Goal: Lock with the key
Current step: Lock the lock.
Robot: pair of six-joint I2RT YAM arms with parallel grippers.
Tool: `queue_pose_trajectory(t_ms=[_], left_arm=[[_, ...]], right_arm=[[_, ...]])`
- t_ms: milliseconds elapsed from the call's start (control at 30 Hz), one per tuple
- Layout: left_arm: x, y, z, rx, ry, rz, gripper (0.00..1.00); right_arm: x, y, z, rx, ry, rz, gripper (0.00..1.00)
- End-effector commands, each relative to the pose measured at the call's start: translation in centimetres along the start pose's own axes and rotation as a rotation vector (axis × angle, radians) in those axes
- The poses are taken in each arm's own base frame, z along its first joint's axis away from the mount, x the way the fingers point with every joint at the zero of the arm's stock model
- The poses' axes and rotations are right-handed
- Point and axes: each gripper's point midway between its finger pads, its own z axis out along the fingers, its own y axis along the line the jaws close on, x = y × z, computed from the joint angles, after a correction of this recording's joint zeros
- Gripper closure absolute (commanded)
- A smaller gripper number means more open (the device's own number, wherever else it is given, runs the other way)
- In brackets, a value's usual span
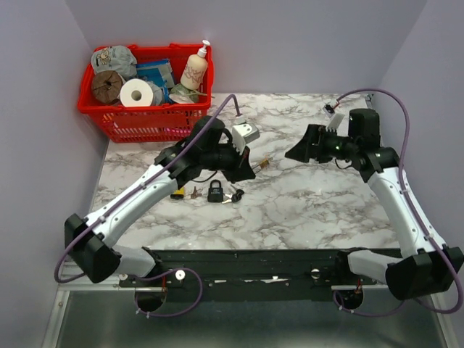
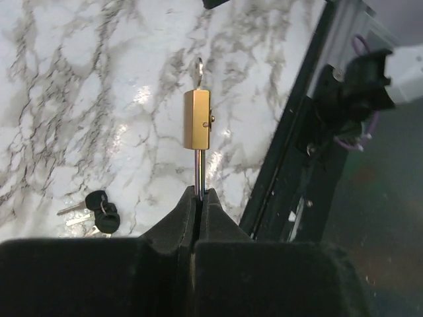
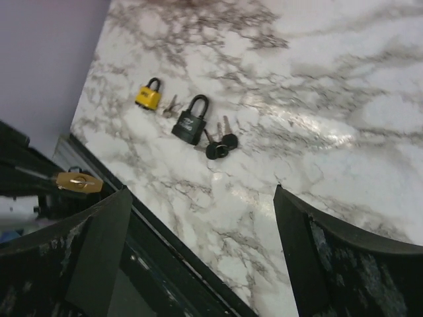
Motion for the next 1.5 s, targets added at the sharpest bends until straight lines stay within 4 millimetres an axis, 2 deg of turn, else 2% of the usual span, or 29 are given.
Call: queue_pose_trajectory(t_ms=[0, 33, 100, 133, 233, 300, 433, 567, 667, 700, 800, 933, 1167, 1300, 1467], left_arm=[[2.0, -4.2, -4.9, 0.262, 0.046, 0.258, 1.0], [1.7, -5.1, -6.0, 0.284, 0.027, 0.316, 1.0], [2.8, -5.8, -7.2, 0.328, 0.05, 0.416, 1.0], [2.7, -6.2, -7.9, 0.334, 0.043, 0.457, 1.0], [3.6, -6.8, -9.0, 0.368, 0.063, 0.536, 1.0], [4.3, -7.1, -9.4, 0.387, 0.082, 0.555, 1.0], [4.5, -7.5, -9.4, 0.41, 0.086, 0.583, 1.0], [4.6, -8.1, -8.6, 0.415, 0.105, 0.576, 1.0], [4.4, -8.2, -8.0, 0.41, 0.098, 0.546, 1.0], [4.3, -8.3, -7.9, 0.414, 0.098, 0.545, 1.0], [3.8, -8.4, -7.6, 0.41, 0.093, 0.536, 1.0], [3.1, -8.6, -7.1, 0.408, 0.086, 0.508, 1.0], [2.9, -8.7, -7.0, 0.41, 0.08, 0.498, 1.0], [2.8, -8.7, -6.9, 0.405, 0.074, 0.493, 1.0], [2.6, -8.4, -6.7, 0.39, 0.07, 0.484, 1.0]], right_arm=[[0.8, 6.3, -3.9, -0.331, -0.074, -0.428, 0.03], [1.3, 7.2, -4.5, -0.39, -0.078, -0.492, 0.02], [2.4, 8.2, -5.4, -0.47, -0.077, -0.594, 0.01], [3.3, 9.6, -6.4, -0.553, -0.069, -0.625, 0.01], [5.2, 10.8, -7.8, -0.645, -0.056, -0.717, 0.02], [6.3, 11.1, -8.1, -0.652, -0.041, -0.795, 0.02], [8.4, 11.8, -7.3, -0.645, 0.007, -0.931, 0.02], [8.3, 13.4, -6.7, -0.658, -0.026, -0.999, 0.05], [8.7, 14.5, -6.2, -0.703, -0.017, -1.007, 0.1], [8.8, 14.8, -6.1, -0.719, -0.014, -1.007, 0.16], [9.9, 15.7, -5.2, -0.766, 0.015, -1.009, 0.27], [11.3, 17.3, -4.6, -0.81, 0.023, -1.021, 0.31], [11.3, 17.4, -3.1, -0.78, 0.038, -1.007, 0.37], [11.2, 17.5, -2.9, -0.773, 0.031, -0.999, 0.48], [11.2, 17.6, -2.8, -0.773, 0.028, -0.997, 0.57]])
